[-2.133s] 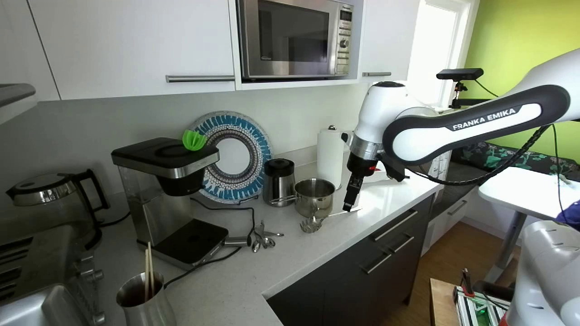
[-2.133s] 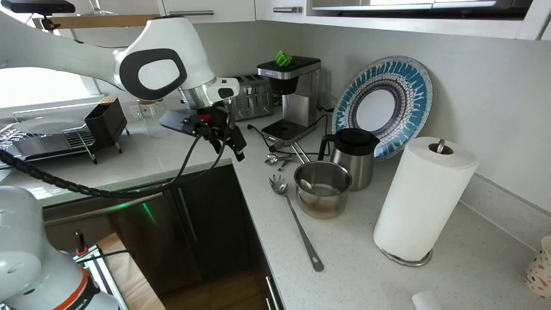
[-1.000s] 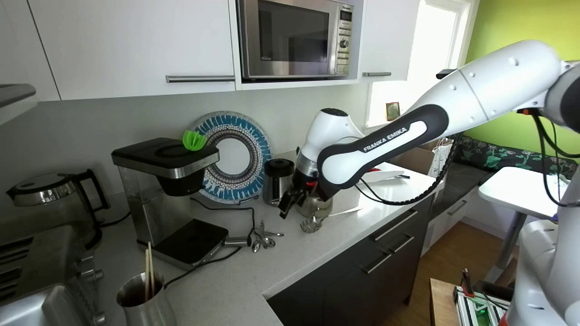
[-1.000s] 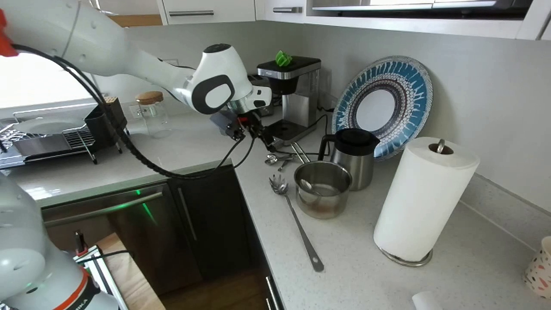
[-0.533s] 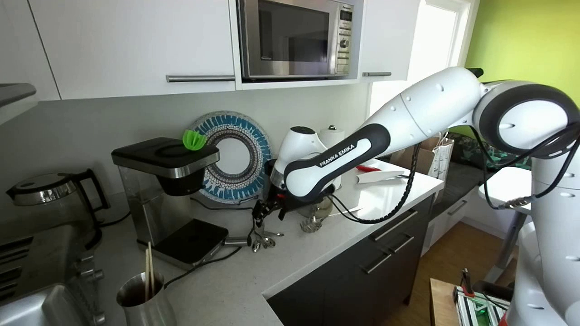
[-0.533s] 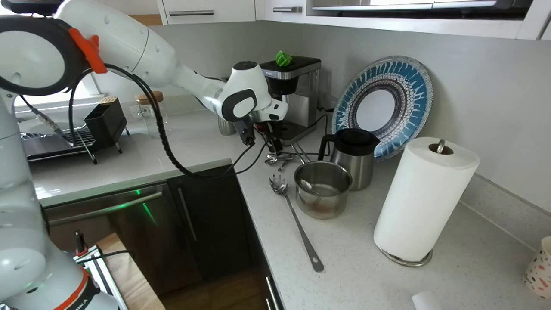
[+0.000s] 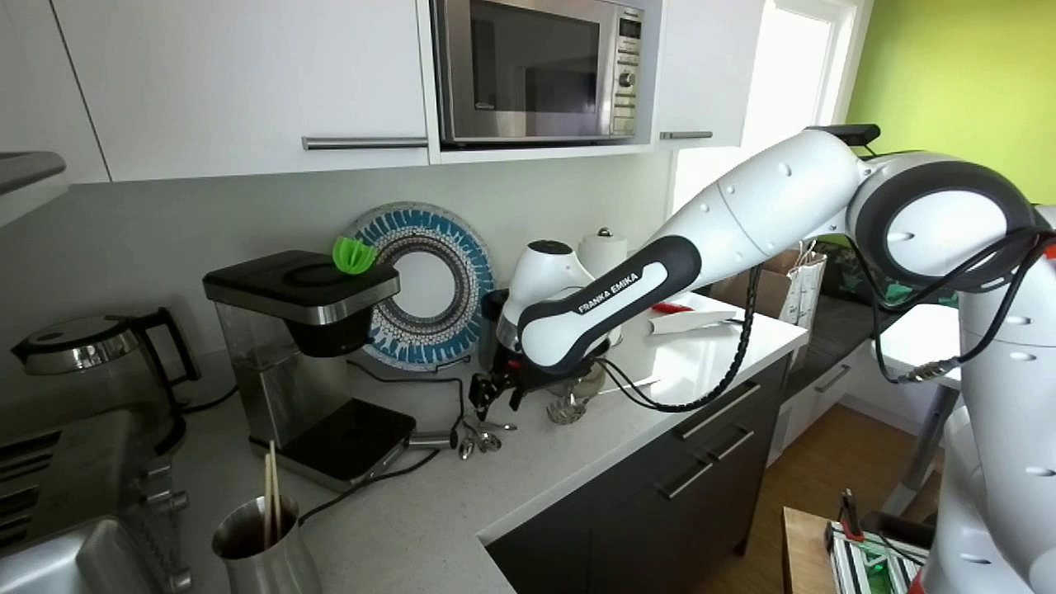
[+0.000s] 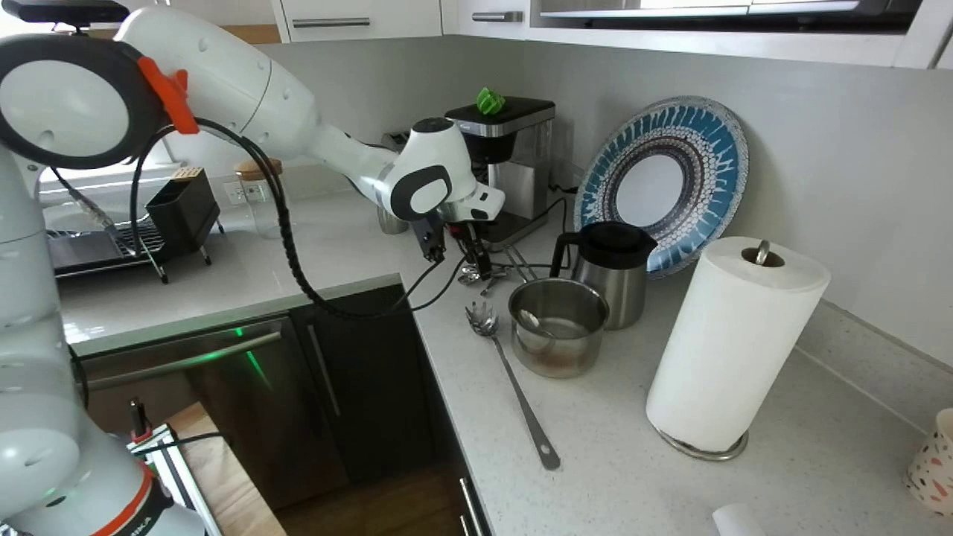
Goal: Put the spoons in the pot
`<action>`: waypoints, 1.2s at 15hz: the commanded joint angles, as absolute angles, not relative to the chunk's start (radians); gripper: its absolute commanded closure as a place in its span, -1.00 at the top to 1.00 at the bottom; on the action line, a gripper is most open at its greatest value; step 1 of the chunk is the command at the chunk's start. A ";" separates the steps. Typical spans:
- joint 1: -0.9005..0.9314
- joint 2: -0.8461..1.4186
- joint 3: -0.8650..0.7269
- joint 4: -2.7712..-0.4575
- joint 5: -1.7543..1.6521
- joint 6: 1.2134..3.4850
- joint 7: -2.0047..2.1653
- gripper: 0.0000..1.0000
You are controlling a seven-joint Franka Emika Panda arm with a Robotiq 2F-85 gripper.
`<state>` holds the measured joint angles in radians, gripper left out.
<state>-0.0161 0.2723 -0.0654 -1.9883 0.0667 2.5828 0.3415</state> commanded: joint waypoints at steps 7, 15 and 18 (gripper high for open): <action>0.010 0.385 -0.074 -1.925 0.061 2.639 0.338 0.00; 0.020 0.437 -0.090 -1.870 0.054 2.661 0.348 -0.59; 0.023 0.443 -0.094 -1.858 0.050 2.660 0.350 -1.00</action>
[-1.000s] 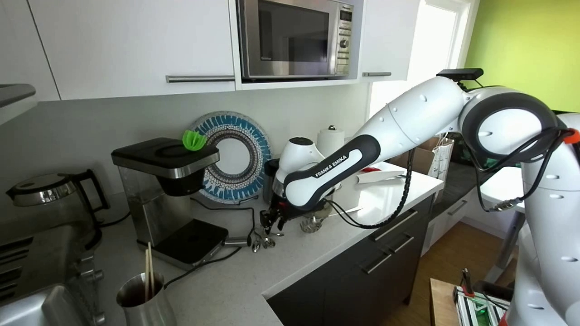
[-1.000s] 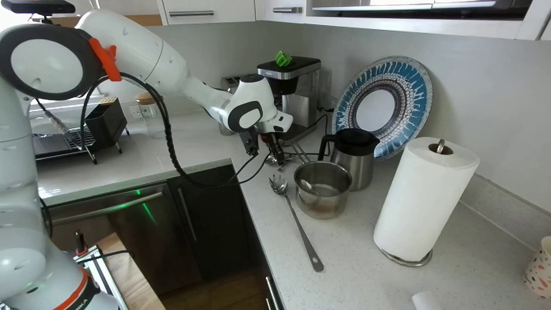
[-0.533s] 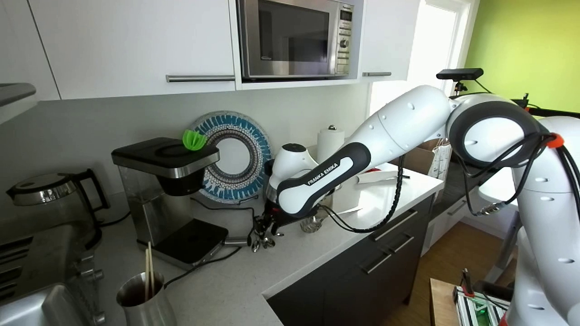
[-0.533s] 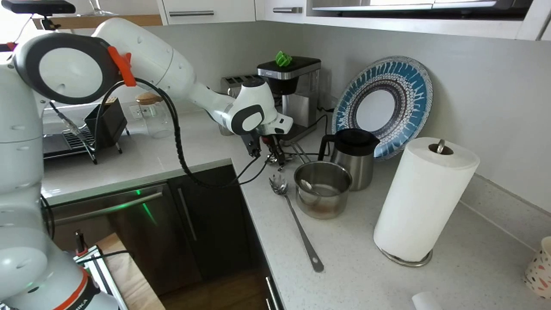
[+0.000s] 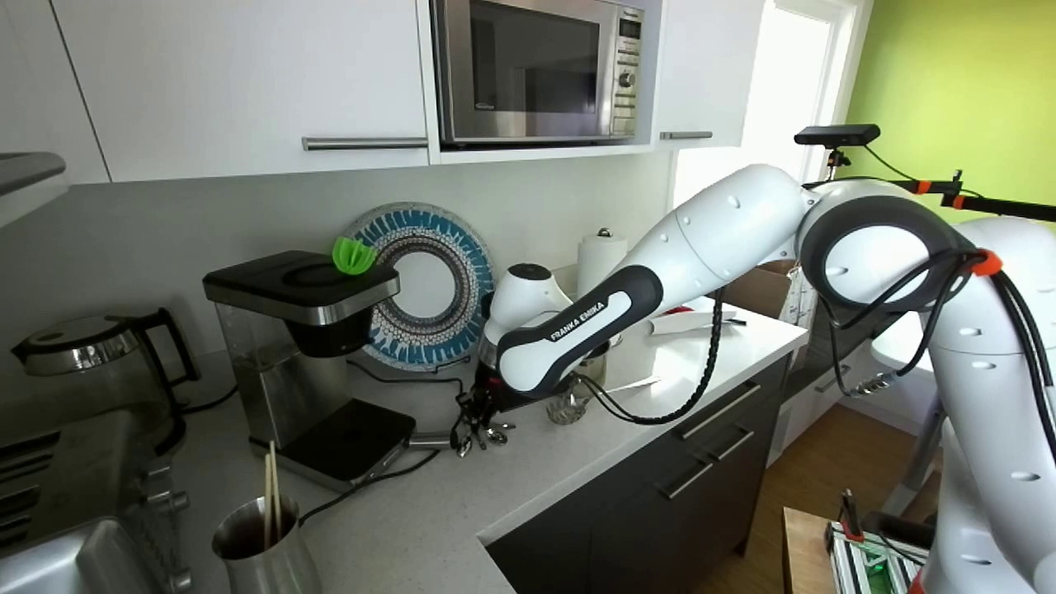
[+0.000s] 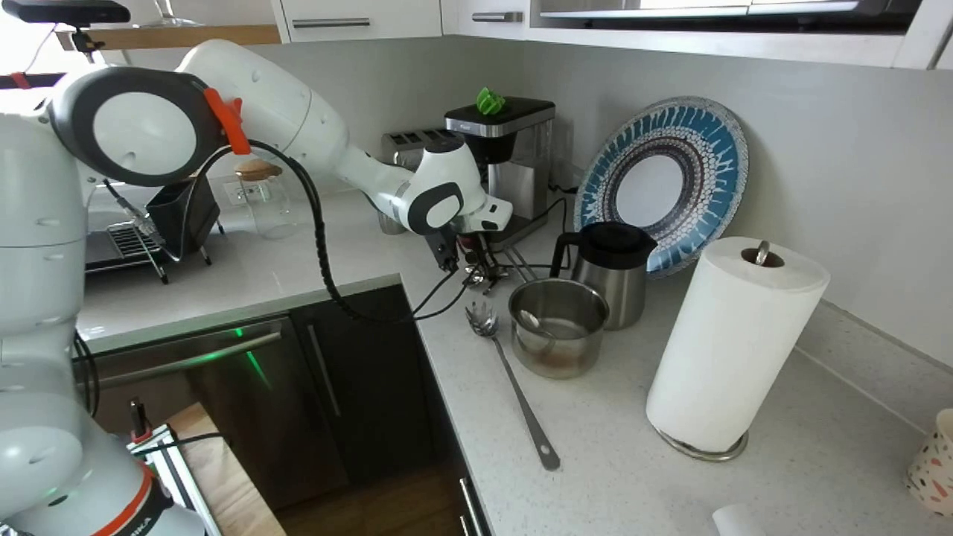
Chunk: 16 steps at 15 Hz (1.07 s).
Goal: Put the spoons in the pot
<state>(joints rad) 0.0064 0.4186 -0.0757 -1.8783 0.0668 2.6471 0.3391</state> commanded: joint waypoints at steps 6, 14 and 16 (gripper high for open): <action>0.034 0.387 -0.078 -1.899 0.053 2.692 0.320 -0.93; 0.075 0.227 -0.064 -2.024 0.026 2.852 0.276 -0.93; 0.084 0.182 -0.069 -2.062 0.008 2.874 0.290 -0.93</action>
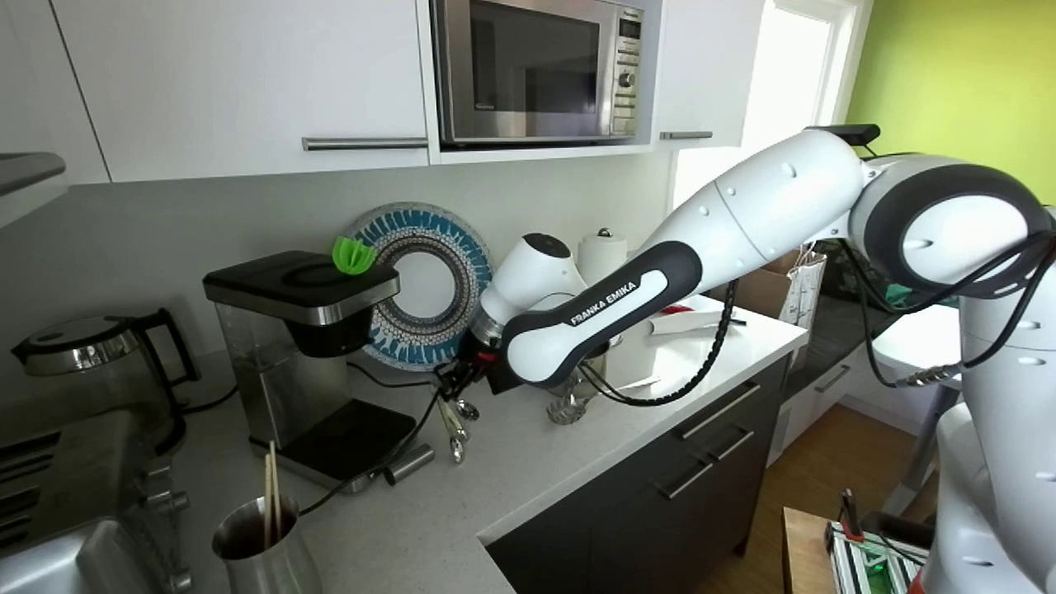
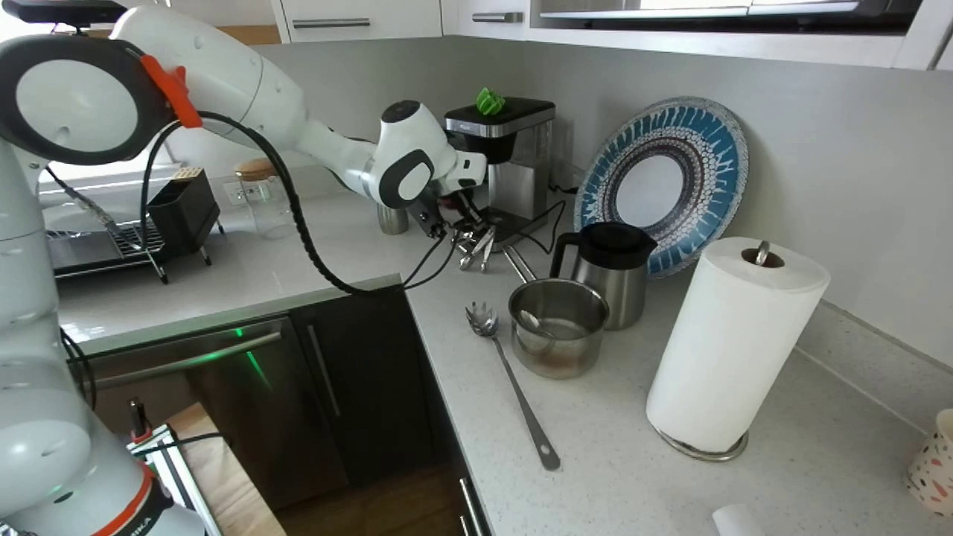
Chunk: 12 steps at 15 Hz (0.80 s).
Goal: Put the spoons in the pot
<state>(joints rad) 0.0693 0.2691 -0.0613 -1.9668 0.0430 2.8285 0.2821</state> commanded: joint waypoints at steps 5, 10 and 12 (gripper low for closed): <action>0.089 0.097 -0.098 -2.155 -0.048 2.781 0.344 -0.93; 0.034 -0.042 -0.047 -2.301 0.059 2.618 0.226 -0.93; 0.030 -0.081 -0.044 -2.326 0.089 2.575 0.200 -0.93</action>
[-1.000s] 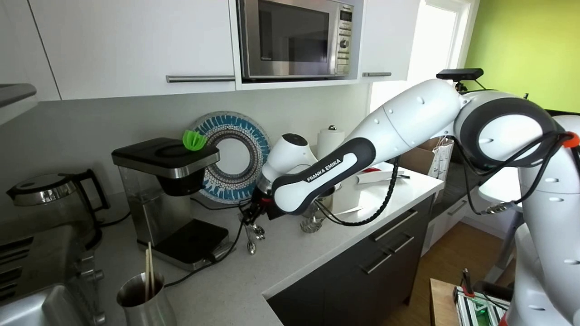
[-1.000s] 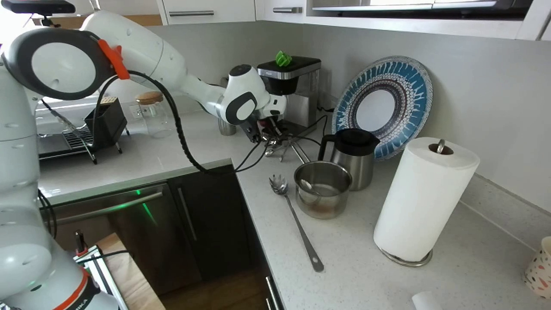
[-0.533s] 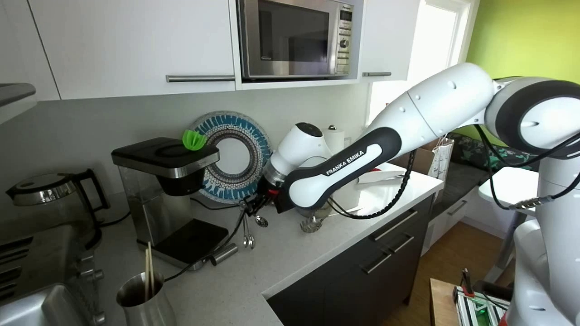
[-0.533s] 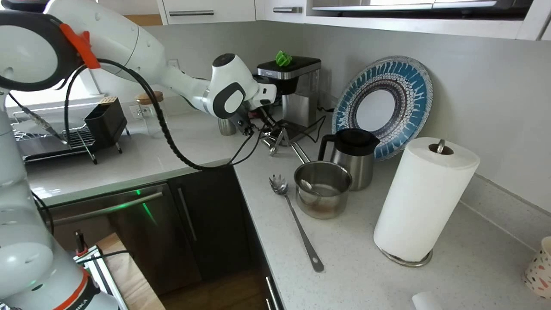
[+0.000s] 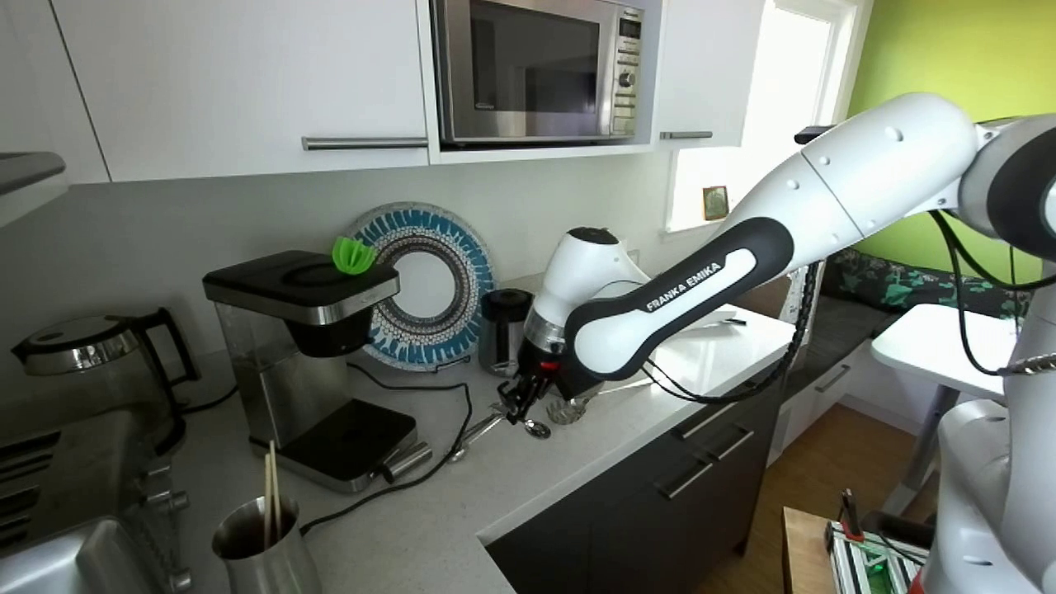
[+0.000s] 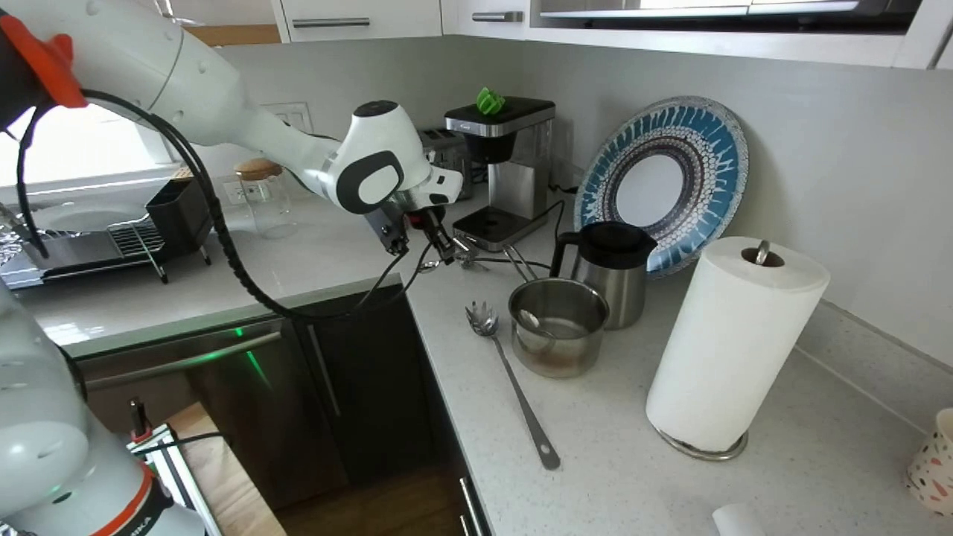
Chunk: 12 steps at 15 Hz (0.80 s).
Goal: Put the spoons in the pot
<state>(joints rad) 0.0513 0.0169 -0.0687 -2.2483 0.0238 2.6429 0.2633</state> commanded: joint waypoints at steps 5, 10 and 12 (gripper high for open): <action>-0.017 -0.146 -0.033 -2.376 -0.082 2.763 0.320 -0.93; -0.110 -0.187 -0.006 -2.376 -0.413 2.991 0.511 -0.93; -0.181 -0.209 0.020 -2.370 -0.561 3.058 0.627 -0.93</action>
<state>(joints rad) -0.0851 -0.1550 -0.0249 -2.3443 -0.3801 2.9753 0.4824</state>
